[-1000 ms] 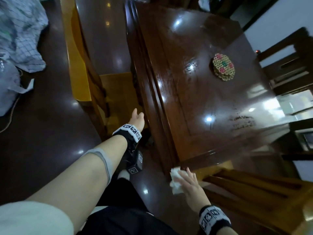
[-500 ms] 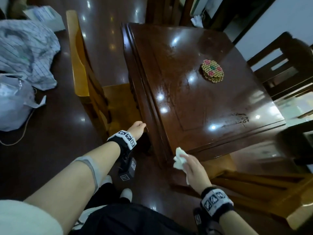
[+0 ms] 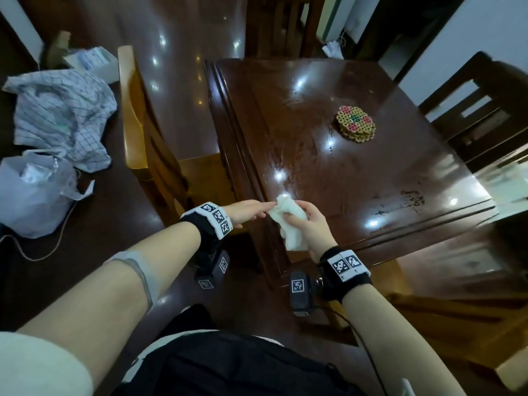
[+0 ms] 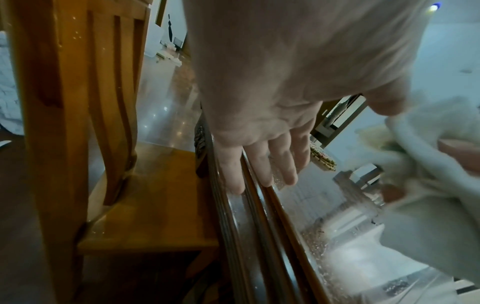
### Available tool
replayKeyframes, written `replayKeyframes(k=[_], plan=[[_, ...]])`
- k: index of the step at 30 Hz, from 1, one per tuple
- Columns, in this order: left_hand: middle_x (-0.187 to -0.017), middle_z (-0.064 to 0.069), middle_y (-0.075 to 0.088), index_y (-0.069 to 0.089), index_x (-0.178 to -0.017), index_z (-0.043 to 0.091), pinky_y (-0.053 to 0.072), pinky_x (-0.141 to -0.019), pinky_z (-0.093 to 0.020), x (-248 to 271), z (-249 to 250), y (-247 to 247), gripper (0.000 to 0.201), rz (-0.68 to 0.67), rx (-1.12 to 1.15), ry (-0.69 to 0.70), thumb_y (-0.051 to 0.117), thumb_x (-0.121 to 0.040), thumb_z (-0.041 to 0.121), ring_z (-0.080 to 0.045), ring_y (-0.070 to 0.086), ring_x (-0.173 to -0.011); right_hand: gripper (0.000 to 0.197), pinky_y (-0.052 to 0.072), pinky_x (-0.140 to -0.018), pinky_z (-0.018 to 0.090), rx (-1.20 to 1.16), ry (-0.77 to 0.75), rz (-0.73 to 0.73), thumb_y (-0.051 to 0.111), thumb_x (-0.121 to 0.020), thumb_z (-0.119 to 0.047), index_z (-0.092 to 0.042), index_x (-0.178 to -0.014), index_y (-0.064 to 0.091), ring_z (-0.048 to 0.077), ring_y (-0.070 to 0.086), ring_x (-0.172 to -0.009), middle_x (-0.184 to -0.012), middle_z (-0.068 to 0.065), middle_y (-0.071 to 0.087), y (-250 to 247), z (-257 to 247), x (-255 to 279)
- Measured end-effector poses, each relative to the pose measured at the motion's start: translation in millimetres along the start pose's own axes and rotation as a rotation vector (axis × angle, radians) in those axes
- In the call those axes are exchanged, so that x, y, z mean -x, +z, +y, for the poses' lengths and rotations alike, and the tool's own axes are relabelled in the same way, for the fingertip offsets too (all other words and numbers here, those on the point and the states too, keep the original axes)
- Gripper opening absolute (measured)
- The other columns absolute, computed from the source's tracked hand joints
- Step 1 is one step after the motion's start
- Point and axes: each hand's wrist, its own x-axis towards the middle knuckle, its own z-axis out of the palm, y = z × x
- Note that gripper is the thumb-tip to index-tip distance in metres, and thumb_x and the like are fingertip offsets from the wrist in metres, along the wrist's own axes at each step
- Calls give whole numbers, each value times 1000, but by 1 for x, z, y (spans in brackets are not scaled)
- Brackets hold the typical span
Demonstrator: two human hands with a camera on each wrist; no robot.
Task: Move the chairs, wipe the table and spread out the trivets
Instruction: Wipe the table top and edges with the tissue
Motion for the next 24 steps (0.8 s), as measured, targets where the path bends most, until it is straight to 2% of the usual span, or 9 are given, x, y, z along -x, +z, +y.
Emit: replayKeyframes(k=[3,6,8,10,14,16,19,21,24], plan=[[-153,-2,35,26,-150,22,21,-114,-50,-2,5,0,80,-72,39,36,33,-86,71,-21,24,-144,42,55,-90,42,-26,9,-27,73,-84,-24,-16,-122,56,28,66,-104,-118,14,65,0,-2,-12],[-152,1,35,26,-149,23,28,-111,-47,-11,7,-2,76,-96,107,111,44,-87,63,-20,33,-140,41,55,-89,43,-54,3,7,68,-88,-27,-15,-125,55,26,67,-103,-117,12,66,5,-9,-28],[-141,1,48,34,-144,22,41,-105,-43,-21,12,-4,73,-44,100,175,57,-85,59,-18,48,-128,41,55,-89,46,-125,24,-11,65,-90,-28,-12,-126,55,29,67,-104,-118,15,66,9,-14,-44],[-123,-1,61,46,-133,19,52,-95,-42,-35,17,-11,73,24,144,238,68,-75,57,-20,62,-110,46,55,-90,47,-218,83,-54,61,-91,-36,-8,-127,55,33,66,-106,-118,19,66,15,-22,-62],[-114,-8,64,53,-118,11,59,-80,-41,-70,34,-38,44,91,330,225,71,-84,32,-24,68,-97,64,51,-97,46,-211,154,-100,38,-93,-59,-11,-132,53,29,65,-110,-119,16,66,21,-39,-109],[-114,-10,63,54,-115,9,58,-81,-46,-89,44,-58,37,168,350,211,69,-86,26,-27,67,-99,62,52,-93,44,-196,230,-101,29,-96,-62,-17,-132,54,26,66,-109,-120,11,67,25,-48,-138],[-122,-12,60,55,-117,6,56,-86,-43,-120,54,-100,40,368,314,176,68,-87,28,-27,63,-103,54,50,-91,43,15,289,-17,38,-95,-59,-27,-138,46,20,59,-114,-133,0,55,31,-58,-184],[-125,-10,58,54,-126,4,51,-86,-33,-142,57,-135,50,528,220,109,65,-87,35,-24,59,-107,48,45,-98,40,145,226,50,45,-95,-50,-28,-138,44,17,52,-115,-141,-1,41,33,-61,-217],[-115,-7,59,57,-121,6,42,-77,-29,-170,60,-189,46,665,79,-11,59,-89,39,-25,58,-108,41,40,-104,34,350,117,110,51,-96,-37,-21,-134,50,13,48,-115,-139,3,40,30,-70,-264]])
